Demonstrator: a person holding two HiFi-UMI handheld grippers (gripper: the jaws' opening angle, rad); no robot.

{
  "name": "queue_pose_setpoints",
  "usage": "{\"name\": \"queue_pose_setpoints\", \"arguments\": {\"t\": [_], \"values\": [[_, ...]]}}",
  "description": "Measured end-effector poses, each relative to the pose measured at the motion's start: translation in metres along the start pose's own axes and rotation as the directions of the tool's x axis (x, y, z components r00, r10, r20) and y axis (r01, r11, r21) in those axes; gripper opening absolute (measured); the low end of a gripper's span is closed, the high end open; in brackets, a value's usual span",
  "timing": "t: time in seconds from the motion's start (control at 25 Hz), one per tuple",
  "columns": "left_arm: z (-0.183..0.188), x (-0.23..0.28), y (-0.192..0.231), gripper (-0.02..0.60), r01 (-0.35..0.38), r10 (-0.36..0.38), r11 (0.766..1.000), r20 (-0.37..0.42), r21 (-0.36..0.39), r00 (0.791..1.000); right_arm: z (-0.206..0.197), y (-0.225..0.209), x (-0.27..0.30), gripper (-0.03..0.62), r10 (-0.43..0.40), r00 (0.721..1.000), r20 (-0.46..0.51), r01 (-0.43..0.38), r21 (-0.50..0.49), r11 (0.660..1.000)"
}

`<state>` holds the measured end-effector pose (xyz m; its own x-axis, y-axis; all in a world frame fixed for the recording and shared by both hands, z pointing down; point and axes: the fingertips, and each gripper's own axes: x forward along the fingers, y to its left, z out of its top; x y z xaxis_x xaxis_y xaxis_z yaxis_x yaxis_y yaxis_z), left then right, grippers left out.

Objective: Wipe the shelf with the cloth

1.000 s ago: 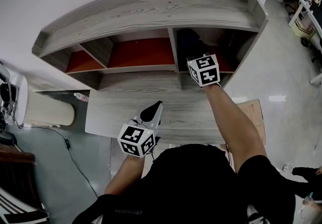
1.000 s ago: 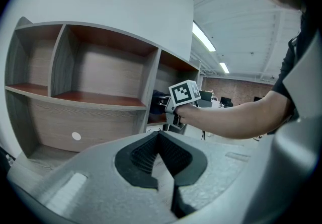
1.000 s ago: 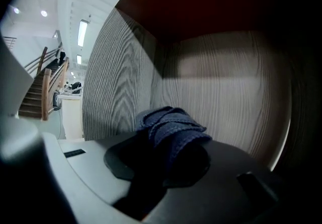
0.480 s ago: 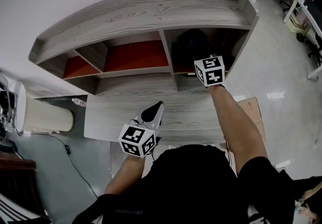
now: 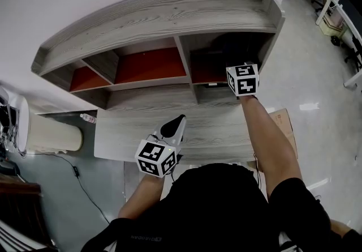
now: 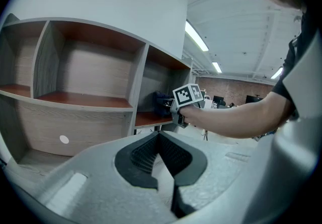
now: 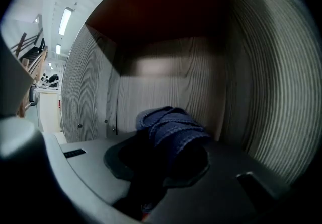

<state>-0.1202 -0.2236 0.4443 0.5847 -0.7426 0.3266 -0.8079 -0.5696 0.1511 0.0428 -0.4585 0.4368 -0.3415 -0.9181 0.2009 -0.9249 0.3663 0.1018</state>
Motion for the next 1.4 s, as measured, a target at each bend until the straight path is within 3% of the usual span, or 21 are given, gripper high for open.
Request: {"name": "queue_pose_setpoints", "arguments": {"t": [0.84,1.08,1.4], "values": [[0.002,-0.003,-0.004,0.008,-0.008,0.008,1.000,0.007,0.004,1.000,-0.004,-0.017,-0.006,0.095,-0.031,0.999,-0.008,0.031,0.012,0.999],[0.001,-0.005,-0.005,0.008,-0.008,0.008,1.000,0.003,0.006,1.000,0.006,0.010,-0.014,0.095,0.057,0.998,0.027,-0.059,0.058,0.997],[0.003,-0.006,-0.005,0.008,-0.011,0.011,1.000,0.006,0.012,1.000,0.072,0.068,-0.031,0.095,0.212,0.971,0.108,-0.219,0.057,0.974]]}}
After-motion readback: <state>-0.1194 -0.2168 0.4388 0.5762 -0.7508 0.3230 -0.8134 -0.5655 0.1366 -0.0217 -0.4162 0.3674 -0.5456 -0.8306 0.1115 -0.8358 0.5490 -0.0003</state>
